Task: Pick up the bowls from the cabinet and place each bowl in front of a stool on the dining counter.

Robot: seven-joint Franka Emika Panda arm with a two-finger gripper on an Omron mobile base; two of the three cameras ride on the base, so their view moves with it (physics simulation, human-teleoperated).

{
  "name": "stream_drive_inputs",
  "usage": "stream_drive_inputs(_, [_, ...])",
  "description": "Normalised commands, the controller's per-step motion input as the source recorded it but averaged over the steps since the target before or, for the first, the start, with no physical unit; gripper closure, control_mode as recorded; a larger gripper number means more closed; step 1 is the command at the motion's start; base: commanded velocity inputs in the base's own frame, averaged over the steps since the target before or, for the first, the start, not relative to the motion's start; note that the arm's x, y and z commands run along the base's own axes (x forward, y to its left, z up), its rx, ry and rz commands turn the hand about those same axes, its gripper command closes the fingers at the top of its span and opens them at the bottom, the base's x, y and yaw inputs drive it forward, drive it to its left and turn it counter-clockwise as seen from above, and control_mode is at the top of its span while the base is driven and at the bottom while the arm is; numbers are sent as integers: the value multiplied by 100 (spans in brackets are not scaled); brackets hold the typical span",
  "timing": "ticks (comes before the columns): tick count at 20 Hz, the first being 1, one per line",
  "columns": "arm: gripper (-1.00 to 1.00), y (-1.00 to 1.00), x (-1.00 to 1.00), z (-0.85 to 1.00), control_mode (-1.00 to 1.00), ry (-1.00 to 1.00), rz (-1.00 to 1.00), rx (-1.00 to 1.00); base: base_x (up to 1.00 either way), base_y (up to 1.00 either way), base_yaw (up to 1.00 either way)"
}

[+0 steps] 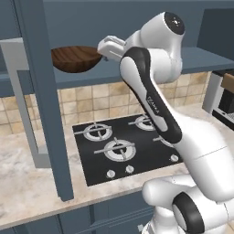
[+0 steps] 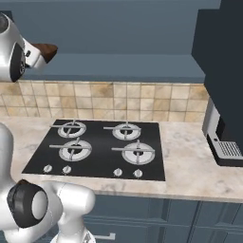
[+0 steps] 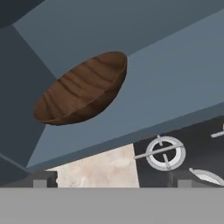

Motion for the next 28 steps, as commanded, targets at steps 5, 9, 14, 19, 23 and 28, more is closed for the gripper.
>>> stream_drive_inputs(5, [-100, 24, 51, -7, -100, 0, 0, -1, 0, 0, 0])
stream_drive_inputs(9, [-100, 24, 51, -11, -100, 0, 0, -3, 0, 0, 0])
stream_drive_inputs(14, [-100, 22, 53, -7, -100, 0, 0, -4, 0, 0, 0])
stream_drive_inputs(19, [-100, 19, 56, 0, -100, 0, 0, -2, 0, 0, 0])
stream_drive_inputs(23, [-100, 19, 51, -1, -100, 1, 0, -3, 0, 0, 0])
stream_drive_inputs(28, [-100, 19, 45, -2, -100, 1, 0, -4, 0, 0, 0])
